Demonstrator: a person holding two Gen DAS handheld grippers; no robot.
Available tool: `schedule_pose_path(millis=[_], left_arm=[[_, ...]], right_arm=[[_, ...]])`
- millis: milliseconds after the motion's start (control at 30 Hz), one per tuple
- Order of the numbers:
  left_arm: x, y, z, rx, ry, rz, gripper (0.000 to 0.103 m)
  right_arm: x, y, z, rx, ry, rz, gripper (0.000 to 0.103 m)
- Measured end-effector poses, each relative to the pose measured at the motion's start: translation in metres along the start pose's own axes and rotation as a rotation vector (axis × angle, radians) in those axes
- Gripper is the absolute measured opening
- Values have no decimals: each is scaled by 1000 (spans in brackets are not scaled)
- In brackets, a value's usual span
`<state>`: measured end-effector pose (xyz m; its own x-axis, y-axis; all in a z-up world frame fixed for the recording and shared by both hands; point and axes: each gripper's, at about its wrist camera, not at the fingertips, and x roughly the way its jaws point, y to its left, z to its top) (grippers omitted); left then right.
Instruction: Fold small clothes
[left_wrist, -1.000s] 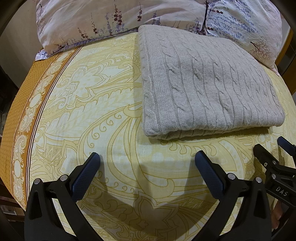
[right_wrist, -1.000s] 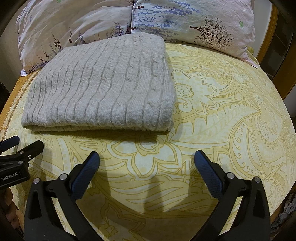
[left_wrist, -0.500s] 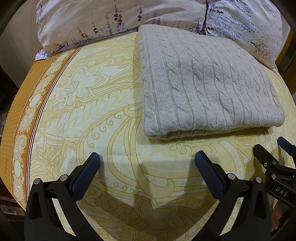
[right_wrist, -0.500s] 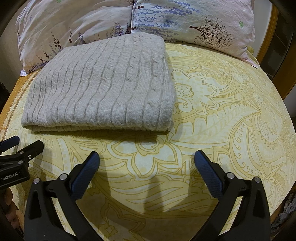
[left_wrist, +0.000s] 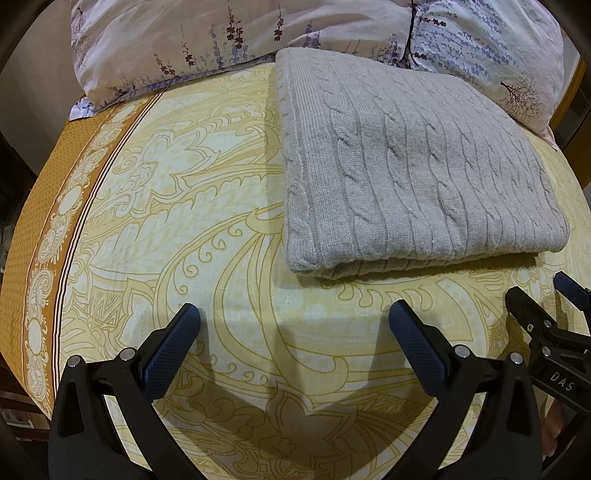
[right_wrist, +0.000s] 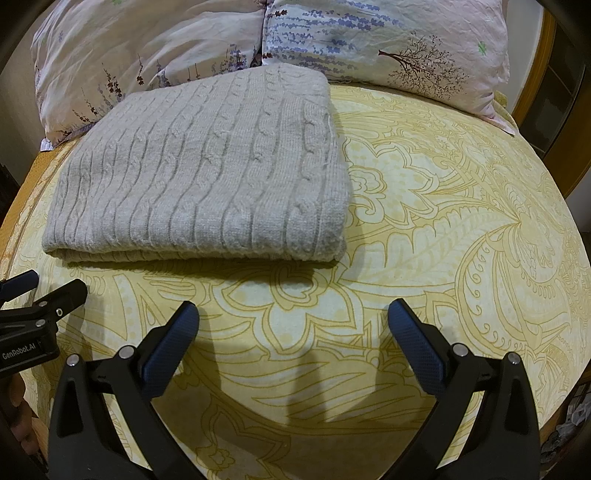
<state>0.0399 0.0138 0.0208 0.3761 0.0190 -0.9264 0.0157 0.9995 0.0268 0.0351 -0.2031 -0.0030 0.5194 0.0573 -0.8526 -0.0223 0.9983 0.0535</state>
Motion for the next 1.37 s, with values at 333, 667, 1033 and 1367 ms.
schedule_pose_path(millis=[333, 667, 1033, 1367], left_arm=[[1, 0, 1, 3, 9, -1, 102], [1, 0, 2, 5, 8, -2, 102], [1, 0, 2, 7, 8, -3, 102], [1, 0, 2, 8, 8, -4, 102]], right_arm=[[0, 0, 0, -1, 0, 0, 101], [0, 0, 0, -2, 0, 1, 101], [0, 0, 0, -3, 1, 1, 101], [0, 0, 1, -4, 1, 2, 101]])
